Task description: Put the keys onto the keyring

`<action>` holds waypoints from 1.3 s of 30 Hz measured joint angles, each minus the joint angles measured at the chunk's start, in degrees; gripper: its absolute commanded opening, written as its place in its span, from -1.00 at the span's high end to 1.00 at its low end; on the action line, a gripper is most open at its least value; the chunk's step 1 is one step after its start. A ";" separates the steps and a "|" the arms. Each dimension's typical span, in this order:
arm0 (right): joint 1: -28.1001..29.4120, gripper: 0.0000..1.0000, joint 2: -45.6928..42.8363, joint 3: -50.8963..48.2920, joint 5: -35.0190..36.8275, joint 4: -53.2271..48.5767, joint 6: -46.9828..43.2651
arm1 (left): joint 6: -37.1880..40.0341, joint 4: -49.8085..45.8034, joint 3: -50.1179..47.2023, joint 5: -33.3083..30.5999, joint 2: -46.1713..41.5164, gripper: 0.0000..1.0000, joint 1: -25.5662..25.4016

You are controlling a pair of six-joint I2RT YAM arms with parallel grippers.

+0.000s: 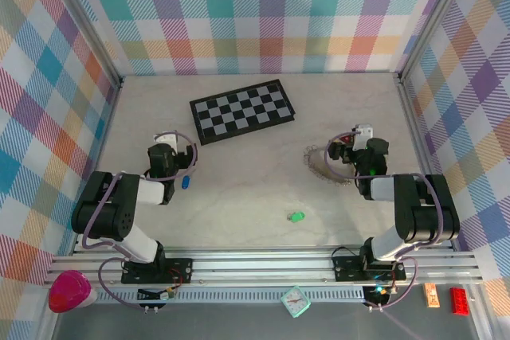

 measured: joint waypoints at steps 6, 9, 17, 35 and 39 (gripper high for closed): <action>0.00 -0.98 0.00 0.00 0.00 0.00 0.00 | 0.00 0.00 0.00 -0.02 0.00 -1.00 0.00; 0.00 -0.97 0.00 0.00 0.00 0.00 0.00 | 0.00 0.00 0.00 0.00 0.00 -1.00 -0.02; 0.00 -0.97 0.00 0.00 0.00 0.00 0.00 | 0.00 0.00 0.00 -0.02 0.00 -1.00 -0.02; 0.00 -0.90 -4.11 2.34 -0.04 -10.36 0.22 | -0.17 -7.63 0.92 -0.02 -6.10 -1.00 -0.02; 0.07 -0.87 -9.05 9.64 -0.46 -22.80 2.73 | -0.20 -13.68 4.00 0.39 -14.05 -1.00 -0.02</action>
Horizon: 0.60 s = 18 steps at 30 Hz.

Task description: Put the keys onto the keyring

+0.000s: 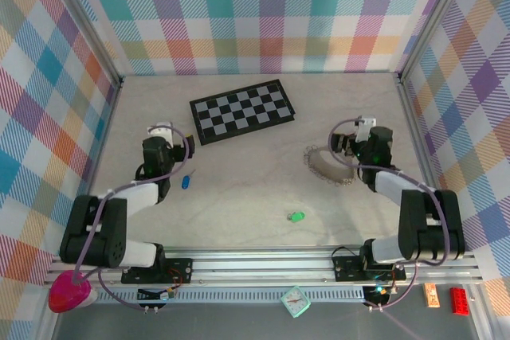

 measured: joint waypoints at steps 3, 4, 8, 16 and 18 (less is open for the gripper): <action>0.55 -0.82 -3.02 5.31 -0.22 -9.07 3.67 | -0.52 -4.31 2.40 0.72 -4.92 -1.00 0.00; 0.85 -0.80 -3.80 6.49 -0.20 -11.82 4.92 | -0.87 -5.79 3.21 1.11 -6.14 -1.00 -0.04; 3.72 -0.67 -5.90 8.92 -0.15 -23.47 9.84 | -1.90 -11.93 5.64 3.96 -9.22 -1.00 -0.39; 7.34 -0.52 -6.03 11.78 -0.52 -44.44 17.38 | -7.17 -20.74 6.82 9.51 -10.36 -1.00 -2.32; 9.70 -0.47 -5.99 12.52 -0.35 -47.54 18.25 | -9.07 -21.14 6.82 10.75 -10.64 -1.00 -4.13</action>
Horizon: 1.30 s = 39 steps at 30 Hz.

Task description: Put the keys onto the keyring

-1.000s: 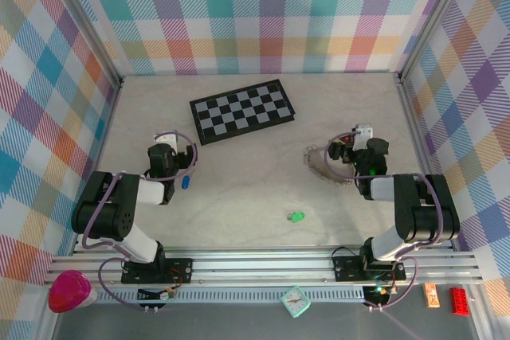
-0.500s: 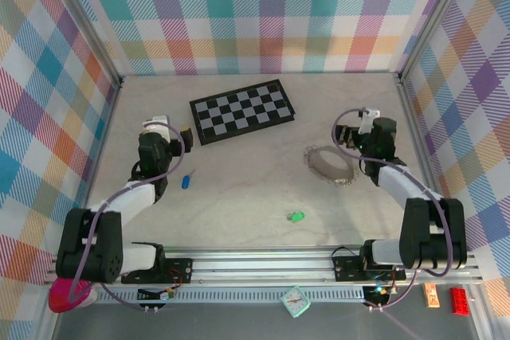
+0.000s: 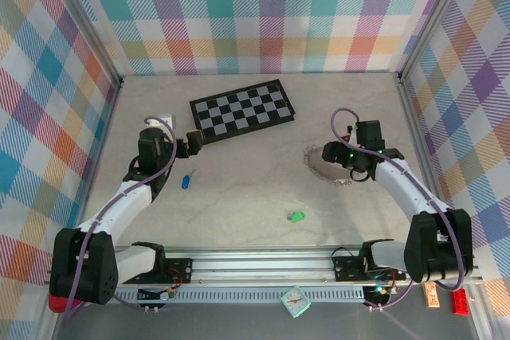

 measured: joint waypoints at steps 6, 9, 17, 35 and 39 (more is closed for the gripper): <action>6.58 -0.25 2.58 2.97 4.07 -5.60 2.95 | -4.85 -2.82 0.00 2.97 -1.77 -1.00 -8.79; 6.84 -0.23 6.10 4.24 5.14 -6.05 3.82 | -6.99 -3.08 0.00 3.15 -2.27 -1.00 -14.19; 6.86 -0.04 21.18 15.17 8.50 -5.84 -1.81 | -11.61 -1.05 -0.59 1.68 0.28 -1.00 -24.83; 6.86 0.31 38.07 32.30 12.48 -11.34 -19.50 | -13.05 -0.98 -0.59 -1.20 4.85 -1.00 -29.42; 6.86 0.31 39.15 32.41 12.44 -11.89 -21.27 | -13.05 -1.01 -0.57 -1.64 4.85 -1.00 -29.42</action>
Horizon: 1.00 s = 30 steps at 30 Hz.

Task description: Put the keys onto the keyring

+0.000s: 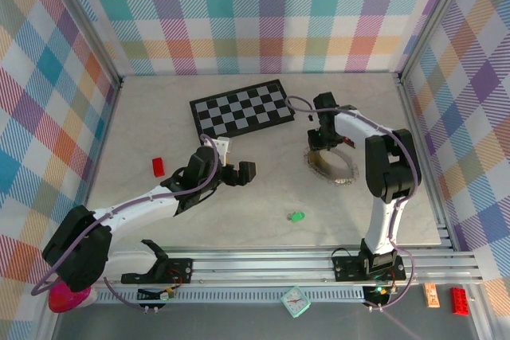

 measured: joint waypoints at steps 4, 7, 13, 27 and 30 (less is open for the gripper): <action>0.00 0.33 1.11 0.07 -0.63 -0.09 -1.16 | 0.02 -0.02 0.22 -0.35 0.11 -1.00 0.00; 0.00 0.41 1.64 0.52 -1.11 -0.26 -1.73 | 0.02 -0.17 0.46 -0.39 0.57 -1.00 0.00; 0.00 0.52 3.34 2.34 -2.16 -0.24 -1.99 | 0.02 -0.20 0.66 -0.39 1.01 -1.00 0.00; 0.07 1.00 4.20 3.85 -3.48 -0.57 -3.06 | 0.02 -0.24 1.01 -0.44 1.81 -1.00 0.00; 0.33 1.00 4.00 3.85 -3.41 -0.76 -3.06 | 0.02 -0.26 1.01 -1.09 1.75 -1.00 0.00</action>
